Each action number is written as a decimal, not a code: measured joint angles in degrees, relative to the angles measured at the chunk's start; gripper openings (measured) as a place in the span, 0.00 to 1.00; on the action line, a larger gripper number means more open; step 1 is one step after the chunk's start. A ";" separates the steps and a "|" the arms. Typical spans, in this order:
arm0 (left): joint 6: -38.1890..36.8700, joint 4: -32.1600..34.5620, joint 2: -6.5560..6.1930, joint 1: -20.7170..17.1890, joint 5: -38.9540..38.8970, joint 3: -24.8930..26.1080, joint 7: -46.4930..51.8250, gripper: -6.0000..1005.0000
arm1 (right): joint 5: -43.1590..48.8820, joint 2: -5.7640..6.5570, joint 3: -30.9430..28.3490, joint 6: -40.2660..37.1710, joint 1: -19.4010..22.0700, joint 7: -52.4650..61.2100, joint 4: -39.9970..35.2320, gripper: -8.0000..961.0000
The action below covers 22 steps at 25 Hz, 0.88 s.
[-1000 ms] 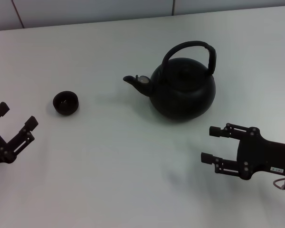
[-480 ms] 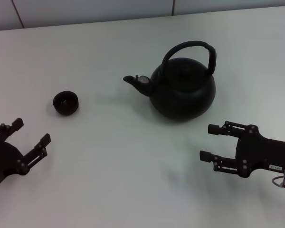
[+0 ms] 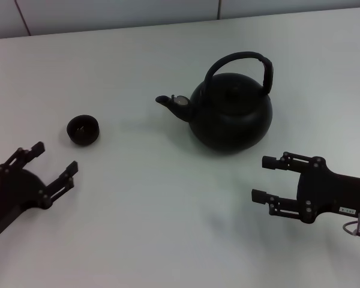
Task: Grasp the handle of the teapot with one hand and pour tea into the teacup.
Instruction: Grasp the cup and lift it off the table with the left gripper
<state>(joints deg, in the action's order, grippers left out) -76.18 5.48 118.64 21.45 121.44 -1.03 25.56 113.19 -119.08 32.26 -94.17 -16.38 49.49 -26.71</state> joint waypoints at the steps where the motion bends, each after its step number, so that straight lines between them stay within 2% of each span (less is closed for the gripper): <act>1: 0.00 0.00 0.00 0.00 0.00 0.00 0.00 0.80 | 0.00 0.00 0.00 0.00 0.00 0.00 0.00 0.74; 9: 6.12 -2.20 0.08 4.48 -0.36 0.41 -0.10 0.79 | -0.09 0.00 -0.01 -0.12 -0.27 0.18 0.09 0.74; 22: 13.55 -4.12 0.22 9.06 -0.59 1.21 -0.09 0.78 | -0.85 0.00 -0.01 -0.15 -0.77 0.41 0.09 0.74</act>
<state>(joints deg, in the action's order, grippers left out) -62.63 1.36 118.86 30.51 120.85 0.18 25.47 112.34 -119.08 32.25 -94.31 -17.15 49.90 -26.62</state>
